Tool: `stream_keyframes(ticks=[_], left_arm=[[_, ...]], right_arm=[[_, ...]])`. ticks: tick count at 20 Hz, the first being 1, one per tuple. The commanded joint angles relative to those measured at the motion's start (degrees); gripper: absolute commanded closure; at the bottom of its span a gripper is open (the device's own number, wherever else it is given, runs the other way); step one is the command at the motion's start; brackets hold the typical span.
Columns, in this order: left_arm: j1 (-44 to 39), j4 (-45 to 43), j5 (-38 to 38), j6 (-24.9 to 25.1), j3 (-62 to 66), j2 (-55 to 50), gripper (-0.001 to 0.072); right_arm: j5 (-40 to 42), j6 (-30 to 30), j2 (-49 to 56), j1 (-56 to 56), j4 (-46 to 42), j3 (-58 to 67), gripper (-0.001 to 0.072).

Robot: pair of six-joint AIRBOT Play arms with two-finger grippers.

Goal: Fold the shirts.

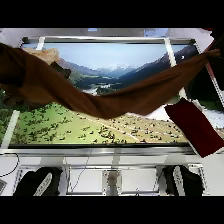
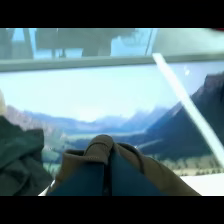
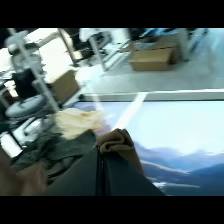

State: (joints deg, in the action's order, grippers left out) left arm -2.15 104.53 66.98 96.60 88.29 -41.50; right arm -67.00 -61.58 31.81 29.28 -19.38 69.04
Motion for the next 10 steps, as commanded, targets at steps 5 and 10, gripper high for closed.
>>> stream_keyframes(ticks=[5,10], left_arm=[[0.0,-12.4,-1.3,-6.6,1.1,-28.3,0.0697],[-0.1,-0.1,-14.3,-8.9,1.2,-48.2,0.0697]], right_arm=[[10.5,-1.3,20.3,-3.3,-7.8,-2.3,0.0686],[36.7,-1.4,41.2,-19.2,-11.6,-3.2,0.0687]])
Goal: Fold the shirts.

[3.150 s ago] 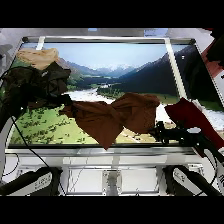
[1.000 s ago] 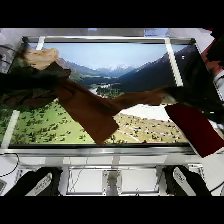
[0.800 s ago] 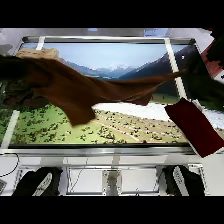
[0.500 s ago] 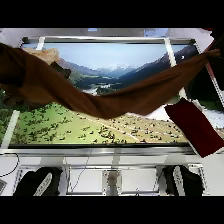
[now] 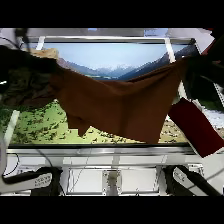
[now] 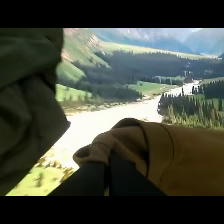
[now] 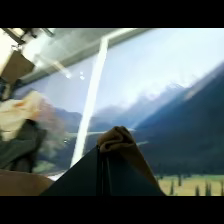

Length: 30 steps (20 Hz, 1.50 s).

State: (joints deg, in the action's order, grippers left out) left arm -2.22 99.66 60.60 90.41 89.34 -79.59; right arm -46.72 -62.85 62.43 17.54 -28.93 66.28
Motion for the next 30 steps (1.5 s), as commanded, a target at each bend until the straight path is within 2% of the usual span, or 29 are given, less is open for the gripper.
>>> stream_keyframes(ticks=[1,3,4,5,6,7,10,12,14,16,18,20,21,22,27,30], left_arm=[[0.0,5.0,-10.8,-4.2,0.1,-12.2,0.0697],[0.0,5.1,-15.8,-4.5,0.1,-14.8,0.0691],[0.1,5.2,-17.7,-4.5,0.1,-15.0,0.0472],[0.2,5.0,-18.3,-4.5,0.6,-14.9,0.007],[0.6,4.9,-16.8,-4.4,2.0,-14.6,0.0011],[1.3,4.9,-14.4,-4.4,3.7,-14.2,0.0002],[4.5,1.5,-4.6,-1.1,5.9,-8.9,0.0002],[6.1,-4.6,4.5,4.3,4.4,-2.8,0.0003],[8.6,-6.7,7.5,7.8,-2.6,4.9,0.0004],[12.0,-3.9,3.5,7.2,-16.4,14.8,0.0003],[16.3,6.2,-3.7,3.6,-32.7,23.7,0.0004],[19.9,17.2,-10.7,-2.0,-45.7,27.3,0.0004],[20.9,21.6,-12.9,-2.3,-49.9,27.0,0.0004],[20.8,25.7,-14.0,-1.4,-52.9,25.9,0.0005],[19.6,44.1,-16.7,10.3,-54.2,14.1,0.0005],[19.6,46.2,-17.0,11.7,-54.2,9.4,0.0005]], right_arm=[[23.4,-0.2,14.0,-10.5,-2.0,-0.5,0.0686],[35.3,-0.3,19.0,-15.3,-1.7,-0.5,0.0683],[39.6,-0.3,20.3,-17.0,-1.8,-0.5,0.0672],[43.5,-0.2,20.8,-18.3,-2.1,-0.5,0.0585],[46.2,-0.1,20.5,-18.8,-3.9,-0.5,0.0331],[47.1,-0.1,19.6,-18.5,-5.7,-0.5,0.0253],[39.3,-0.2,13.5,-13.2,-13.0,-0.5,0.026],[27.2,-0.8,7.8,-6.1,-17.1,-0.5,0.0261],[12.8,-3.7,3.1,2.6,-20.3,-0.5,0.0261],[-0.5,-3.9,-0.8,11.2,-25.1,-0.5,0.0261],[-10.0,-3.9,-4.1,18.6,-25.3,-1.5,0.0261],[-15.0,-3.5,-7.0,24.0,-22.9,-3.6,0.0261],[-16.5,-3.5,-8.0,25.9,-21.8,-4.7,0.0261],[-17.9,-3.5,-8.8,27.2,-20.7,-5.7,0.0261],[-20.3,-1.6,-9.1,27.8,-12.6,-6.8,0.0261],[-20.7,0.4,-9.1,27.8,-6.5,-6.8,0.0261]])
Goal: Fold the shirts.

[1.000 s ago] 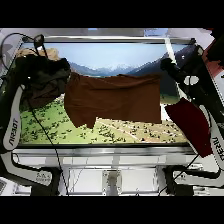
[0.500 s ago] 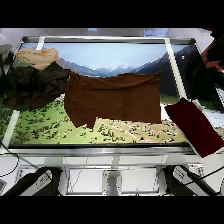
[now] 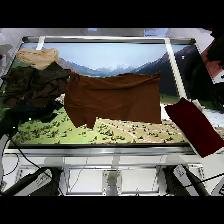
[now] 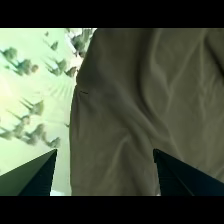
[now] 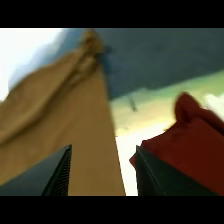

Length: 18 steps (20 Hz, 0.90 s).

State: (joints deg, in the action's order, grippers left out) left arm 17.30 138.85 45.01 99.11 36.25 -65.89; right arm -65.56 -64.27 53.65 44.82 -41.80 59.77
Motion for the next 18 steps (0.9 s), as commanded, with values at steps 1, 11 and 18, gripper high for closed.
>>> stream_keyframes(ticks=[1,11,18], left_arm=[[0.1,7.8,-1.5,3.4,-1.1,-5.4,0.0006],[-7.0,8.3,-1.8,3.9,11.9,-18.7,0.0083],[-2.5,7.6,4.7,3.7,18.1,-18.8,0.0144]], right_arm=[[-1.9,1.8,-0.3,0.5,7.3,-0.3,0.0261],[-5.3,1.8,-0.3,0.5,10.1,-0.3,0.0261],[-8.0,2.8,-0.3,0.5,10.1,-0.2,0.0261]])
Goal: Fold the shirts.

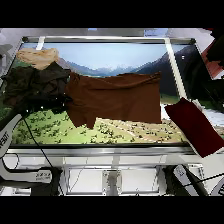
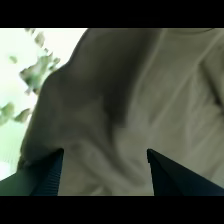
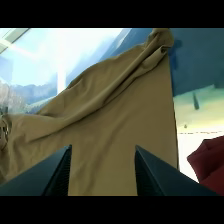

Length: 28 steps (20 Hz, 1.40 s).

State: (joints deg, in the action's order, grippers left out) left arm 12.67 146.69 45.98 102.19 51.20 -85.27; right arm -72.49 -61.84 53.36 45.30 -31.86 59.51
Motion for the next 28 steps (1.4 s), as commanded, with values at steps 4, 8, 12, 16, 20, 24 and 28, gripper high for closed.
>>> stream_keyframes(ticks=[4,8,12,16,20,24,28], left_arm=[[9.0,-6.9,11.3,1.1,6.3,6.3,0.0144],[9.6,-13.4,15.7,0.7,4.2,4.5,0.0144],[7.7,-13.0,13.0,0.9,4.1,1.5,0.0144],[4.3,-13.0,11.5,1.2,4.1,-3.0,0.0144],[1.4,-12.7,7.4,1.4,4.1,-4.0,0.0146],[0.4,-9.7,6.9,2.9,4.1,-4.9,0.0205],[-1.0,-8.3,7.2,2.8,4.2,-5.6,0.0687]], right_arm=[[-2.1,0.3,0.0,0.0,0.1,0.0,0.0261],[-2.7,0.2,0.0,0.0,0.3,0.0,0.0261],[-4.3,0.2,0.0,0.0,1.1,0.0,0.0261],[-4.4,0.2,0.0,0.0,1.9,0.0,0.0261],[-4.9,0.2,0.0,0.0,2.5,0.0,0.0262],[-4.8,0.2,0.0,0.0,2.4,0.0,0.0262],[-5.8,0.1,0.0,0.0,0.9,0.0,0.0262]])
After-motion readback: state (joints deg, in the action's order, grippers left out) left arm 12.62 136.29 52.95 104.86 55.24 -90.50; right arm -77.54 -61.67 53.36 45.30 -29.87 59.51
